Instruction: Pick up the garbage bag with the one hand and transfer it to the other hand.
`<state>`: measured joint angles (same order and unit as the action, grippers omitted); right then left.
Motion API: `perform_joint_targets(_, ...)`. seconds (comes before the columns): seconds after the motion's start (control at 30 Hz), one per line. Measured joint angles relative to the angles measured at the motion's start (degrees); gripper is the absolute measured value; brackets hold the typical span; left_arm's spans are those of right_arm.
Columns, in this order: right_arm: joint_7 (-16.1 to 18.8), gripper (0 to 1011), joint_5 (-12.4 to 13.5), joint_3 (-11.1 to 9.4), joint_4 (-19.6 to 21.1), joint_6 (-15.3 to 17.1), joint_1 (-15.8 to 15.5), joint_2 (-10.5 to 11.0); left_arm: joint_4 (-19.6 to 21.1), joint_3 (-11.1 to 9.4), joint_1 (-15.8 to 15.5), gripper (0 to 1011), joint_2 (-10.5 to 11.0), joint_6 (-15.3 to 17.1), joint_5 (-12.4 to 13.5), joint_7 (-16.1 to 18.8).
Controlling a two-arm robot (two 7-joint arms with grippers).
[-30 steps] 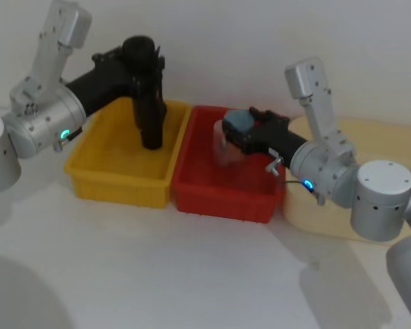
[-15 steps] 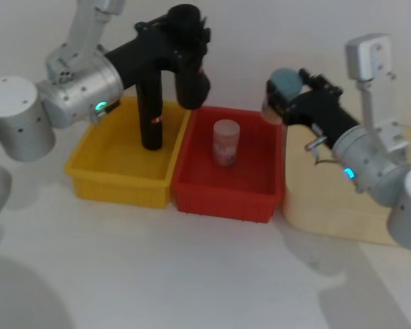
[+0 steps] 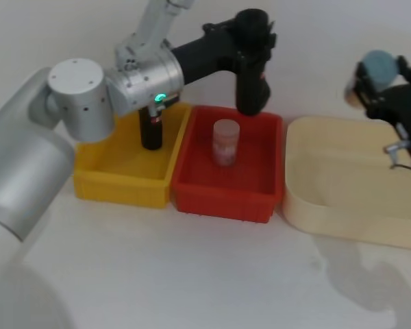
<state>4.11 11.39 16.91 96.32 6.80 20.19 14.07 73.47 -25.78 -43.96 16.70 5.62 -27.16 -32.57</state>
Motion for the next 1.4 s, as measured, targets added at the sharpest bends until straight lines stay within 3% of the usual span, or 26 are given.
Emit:
perform_joint_targets(0.2,-1.4,645,2.0,-4.5,3.9,-0.8,-5.0,1.3,-3.7,-2.2,-2.8,503,-2.9,-0.5,-0.9,-2.9)
perform_joint_targets(0.47,-1.4,645,3.9,-7.1,5.1,1.0,-7.3,2.4,-6.2,-4.2,-5.2,503,-5.5,-1.0,-1.6,-4.9)
perform_joint_targets(0.7,0.6,645,5.4,-7.4,3.3,4.0,-6.6,3.0,-7.4,-5.3,-6.5,503,-6.9,-1.3,-1.9,-5.7)
perform_joint_targets(0.93,3.1,664,6.0,-6.0,-0.7,7.0,-3.8,3.1,-8.0,-5.9,-7.2,503,-7.6,-1.4,-2.0,-6.0)
perform_joint_targets(1.07,4.2,814,6.2,-5.5,-2.5,8.2,-2.6,3.1,-8.2,-6.1,-7.4,503,-7.9,-1.5,-2.0,-6.2)
perform_joint_targets(1.27,5.1,962,6.4,-5.0,-4.0,9.2,-1.5,3.1,-8.5,-6.3,-7.7,503,-8.2,-1.5,-2.1,-6.3)
perform_joint_targets(1.4,5.5,1001,6.4,-4.9,-4.3,9.5,-1.3,3.2,-8.6,-6.4,-7.8,503,-8.3,-1.6,-2.1,-6.4)
